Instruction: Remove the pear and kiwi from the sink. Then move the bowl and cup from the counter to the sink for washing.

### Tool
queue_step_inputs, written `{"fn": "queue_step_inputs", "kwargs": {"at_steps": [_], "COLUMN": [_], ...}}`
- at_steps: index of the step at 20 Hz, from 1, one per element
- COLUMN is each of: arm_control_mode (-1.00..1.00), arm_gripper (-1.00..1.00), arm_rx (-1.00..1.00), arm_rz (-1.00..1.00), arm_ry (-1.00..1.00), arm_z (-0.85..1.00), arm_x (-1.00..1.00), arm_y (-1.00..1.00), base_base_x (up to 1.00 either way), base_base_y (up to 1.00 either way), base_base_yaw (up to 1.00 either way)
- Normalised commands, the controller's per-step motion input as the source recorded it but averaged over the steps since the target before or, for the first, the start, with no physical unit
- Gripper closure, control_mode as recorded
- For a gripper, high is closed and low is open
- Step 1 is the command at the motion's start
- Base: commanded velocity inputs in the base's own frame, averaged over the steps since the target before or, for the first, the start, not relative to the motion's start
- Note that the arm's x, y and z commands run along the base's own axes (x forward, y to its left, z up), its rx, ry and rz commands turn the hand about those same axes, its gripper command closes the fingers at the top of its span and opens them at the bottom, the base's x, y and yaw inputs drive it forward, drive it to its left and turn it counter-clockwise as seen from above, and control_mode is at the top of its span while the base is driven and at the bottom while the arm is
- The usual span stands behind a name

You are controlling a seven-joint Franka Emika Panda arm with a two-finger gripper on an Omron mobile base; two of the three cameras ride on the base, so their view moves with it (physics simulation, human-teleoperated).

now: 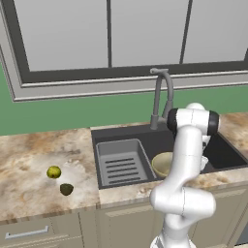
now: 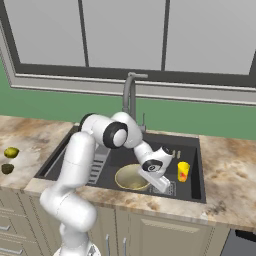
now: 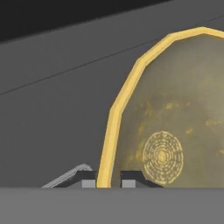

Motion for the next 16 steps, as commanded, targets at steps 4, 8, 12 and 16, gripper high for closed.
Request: {"fn": "queue_step_inputs", "kwargs": {"at_steps": [4,8,12,16], "arm_control_mode": [-1.0,-1.0,-1.0,-1.0], "arm_gripper": [1.0,-1.0,-1.0,-1.0], "arm_rx": [0.0,0.0,0.0,0.0], "arm_rz": [0.03,0.02,0.01,0.0], "arm_ry": [-0.03,-0.03,-0.02,0.0], "arm_z": [-0.15,-0.06,0.0,0.04], "arm_x": [0.09,0.0,-0.03,0.0], "arm_y": [-0.01,0.0,0.0,0.0], "base_base_x": [0.0,0.0,0.0,0.0], "base_base_y": [0.0,0.0,0.0,0.0], "base_base_yaw": [0.0,0.0,0.0,0.0]}}
